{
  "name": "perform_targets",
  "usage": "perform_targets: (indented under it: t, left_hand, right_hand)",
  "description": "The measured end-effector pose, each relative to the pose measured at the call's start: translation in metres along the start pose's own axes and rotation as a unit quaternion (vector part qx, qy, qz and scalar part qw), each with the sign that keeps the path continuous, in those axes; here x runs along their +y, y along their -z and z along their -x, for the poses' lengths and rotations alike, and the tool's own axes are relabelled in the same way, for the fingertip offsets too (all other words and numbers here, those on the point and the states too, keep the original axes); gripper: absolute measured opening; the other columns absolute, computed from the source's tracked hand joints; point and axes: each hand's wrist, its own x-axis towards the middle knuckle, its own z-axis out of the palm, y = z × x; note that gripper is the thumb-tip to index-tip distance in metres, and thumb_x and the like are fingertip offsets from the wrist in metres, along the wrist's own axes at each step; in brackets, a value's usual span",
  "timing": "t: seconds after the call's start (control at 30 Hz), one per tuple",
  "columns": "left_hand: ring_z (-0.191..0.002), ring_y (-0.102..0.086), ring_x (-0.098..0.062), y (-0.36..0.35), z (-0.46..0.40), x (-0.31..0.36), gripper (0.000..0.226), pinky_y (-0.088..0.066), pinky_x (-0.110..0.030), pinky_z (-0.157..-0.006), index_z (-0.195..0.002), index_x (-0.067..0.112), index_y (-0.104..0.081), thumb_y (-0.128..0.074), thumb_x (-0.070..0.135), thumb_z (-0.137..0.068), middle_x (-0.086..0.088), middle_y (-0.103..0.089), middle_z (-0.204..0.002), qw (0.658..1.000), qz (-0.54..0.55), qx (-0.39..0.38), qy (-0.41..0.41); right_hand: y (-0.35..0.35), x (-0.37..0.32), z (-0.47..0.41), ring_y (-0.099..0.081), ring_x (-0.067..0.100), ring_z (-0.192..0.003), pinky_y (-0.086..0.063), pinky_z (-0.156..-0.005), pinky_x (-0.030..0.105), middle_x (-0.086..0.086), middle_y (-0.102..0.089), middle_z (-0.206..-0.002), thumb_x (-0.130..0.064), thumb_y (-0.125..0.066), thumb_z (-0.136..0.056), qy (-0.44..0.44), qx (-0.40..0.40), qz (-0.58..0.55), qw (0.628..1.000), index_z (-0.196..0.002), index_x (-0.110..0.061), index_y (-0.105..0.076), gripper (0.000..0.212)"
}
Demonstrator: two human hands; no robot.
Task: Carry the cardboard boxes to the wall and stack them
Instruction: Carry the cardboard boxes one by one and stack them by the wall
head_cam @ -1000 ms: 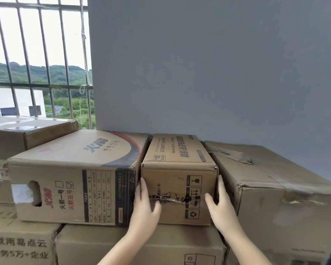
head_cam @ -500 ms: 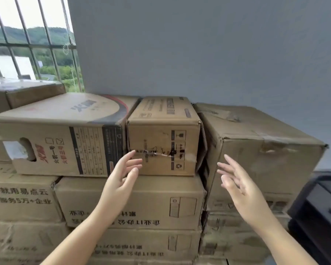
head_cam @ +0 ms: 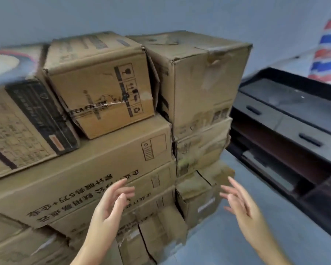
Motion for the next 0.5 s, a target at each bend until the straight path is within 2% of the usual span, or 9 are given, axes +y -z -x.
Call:
perform_targets:
  t: [0.17, 0.33, 0.43, 0.5]
  left_hand:
    - [-0.098, -0.065, -0.002, 0.005, 0.009, -0.021, 0.027, -0.048, -0.03, -0.091, -0.119, 0.034, -0.054, -0.041, 0.026, -0.097, 0.015, -0.069, -0.105, 0.993, -0.005, -0.111, 0.048]
    - [-0.097, -0.066, -0.004, -0.025, 0.023, -0.03, 0.024, -0.049, -0.033, -0.091, -0.116, 0.035, -0.054, -0.041, 0.025, -0.099, 0.004, -0.07, -0.107, 0.97, -0.025, -0.229, 0.081]
    - [-0.097, -0.066, -0.006, -0.051, 0.036, -0.028, 0.024, -0.05, -0.032, -0.088, -0.114, 0.034, -0.056, -0.04, 0.023, -0.1, 0.002, -0.071, -0.105, 0.948, -0.029, -0.306, 0.08]
    - [-0.098, -0.067, -0.009, -0.07, 0.047, -0.023, 0.025, -0.05, -0.032, -0.087, -0.113, 0.032, -0.057, -0.039, 0.02, -0.1, 0.0, -0.071, -0.103, 0.935, -0.026, -0.347, 0.069]
  right_hand:
    - [-0.004, 0.026, 0.085, -0.064, -0.002, -0.102, -0.054, -0.074, 0.015, -0.012, -0.068, -0.111, -0.093, -0.061, -0.037, -0.063, 0.139, -0.069, 0.986, -0.118, -0.04, -0.05, 0.097]
    - [0.003, 0.039, 0.174, -0.066, -0.005, -0.092, -0.056, -0.071, 0.016, -0.004, -0.062, -0.115, -0.092, -0.064, -0.03, -0.113, 0.287, -0.098, 0.946, -0.116, -0.034, -0.052, 0.105]
    - [0.007, 0.042, 0.229, -0.066, -0.005, -0.092, -0.056, -0.07, 0.015, -0.005, -0.062, -0.115, -0.094, -0.062, -0.028, -0.137, 0.375, -0.098, 0.912, -0.124, -0.027, -0.05, 0.118]
    - [0.008, 0.042, 0.264, -0.065, -0.005, -0.094, -0.055, -0.072, 0.015, -0.006, -0.062, -0.115, -0.094, -0.062, -0.027, -0.147, 0.426, -0.106, 0.886, -0.125, -0.028, -0.05, 0.119]
